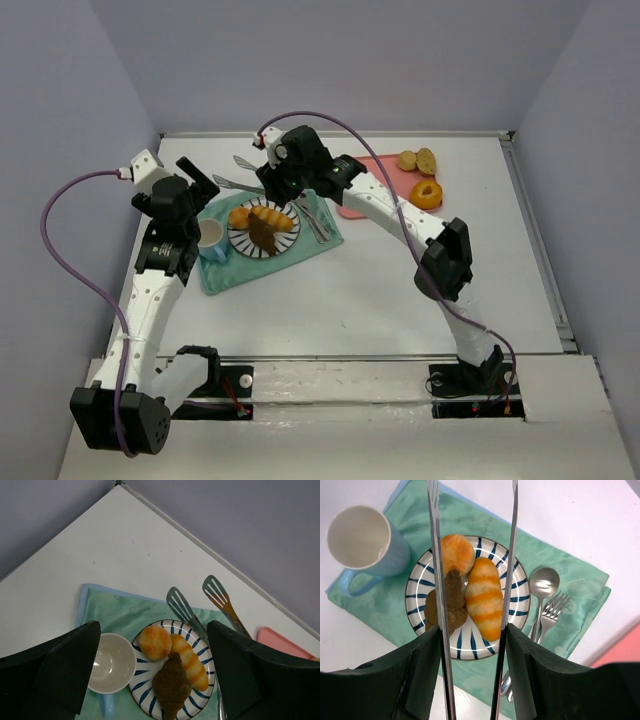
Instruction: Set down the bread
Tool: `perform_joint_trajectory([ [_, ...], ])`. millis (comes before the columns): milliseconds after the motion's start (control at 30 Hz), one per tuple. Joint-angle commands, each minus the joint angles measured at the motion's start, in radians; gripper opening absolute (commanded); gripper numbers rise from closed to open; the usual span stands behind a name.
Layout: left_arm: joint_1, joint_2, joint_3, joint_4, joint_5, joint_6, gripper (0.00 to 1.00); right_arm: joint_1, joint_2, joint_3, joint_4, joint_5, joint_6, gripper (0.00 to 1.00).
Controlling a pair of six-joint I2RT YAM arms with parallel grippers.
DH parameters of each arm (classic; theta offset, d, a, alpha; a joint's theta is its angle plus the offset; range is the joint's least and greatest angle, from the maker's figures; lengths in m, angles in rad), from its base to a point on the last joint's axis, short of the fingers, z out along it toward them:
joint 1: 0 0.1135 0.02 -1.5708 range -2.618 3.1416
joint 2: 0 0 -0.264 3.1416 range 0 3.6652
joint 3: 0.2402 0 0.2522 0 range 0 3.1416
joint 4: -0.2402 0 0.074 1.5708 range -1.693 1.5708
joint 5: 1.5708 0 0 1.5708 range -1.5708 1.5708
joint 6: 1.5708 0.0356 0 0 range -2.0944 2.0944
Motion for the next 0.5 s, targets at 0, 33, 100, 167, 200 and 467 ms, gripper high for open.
perform_joint_trajectory([
  [0,0.006,-0.033,-0.009,0.055,-0.027,0.005,0.99,-0.033,-0.136,0.014,0.105,0.094,0.095,0.57],
  [33,0.006,-0.034,-0.009,0.055,-0.029,0.005,0.99,-0.053,-0.156,-0.006,0.116,0.105,0.115,0.57],
  [100,0.006,-0.033,-0.009,0.055,-0.032,0.005,0.99,-0.136,-0.228,-0.103,0.142,0.143,0.189,0.57],
  [167,0.006,-0.031,-0.009,0.055,-0.036,0.008,0.99,-0.214,-0.288,-0.242,0.176,0.145,0.255,0.57],
  [200,0.006,-0.026,-0.007,0.054,-0.039,0.008,0.99,-0.301,-0.352,-0.294,0.217,0.177,0.272,0.56],
  [467,0.006,0.0,0.005,0.045,-0.088,0.009,0.99,-0.709,-0.572,-0.715,0.325,0.241,0.35,0.52],
])
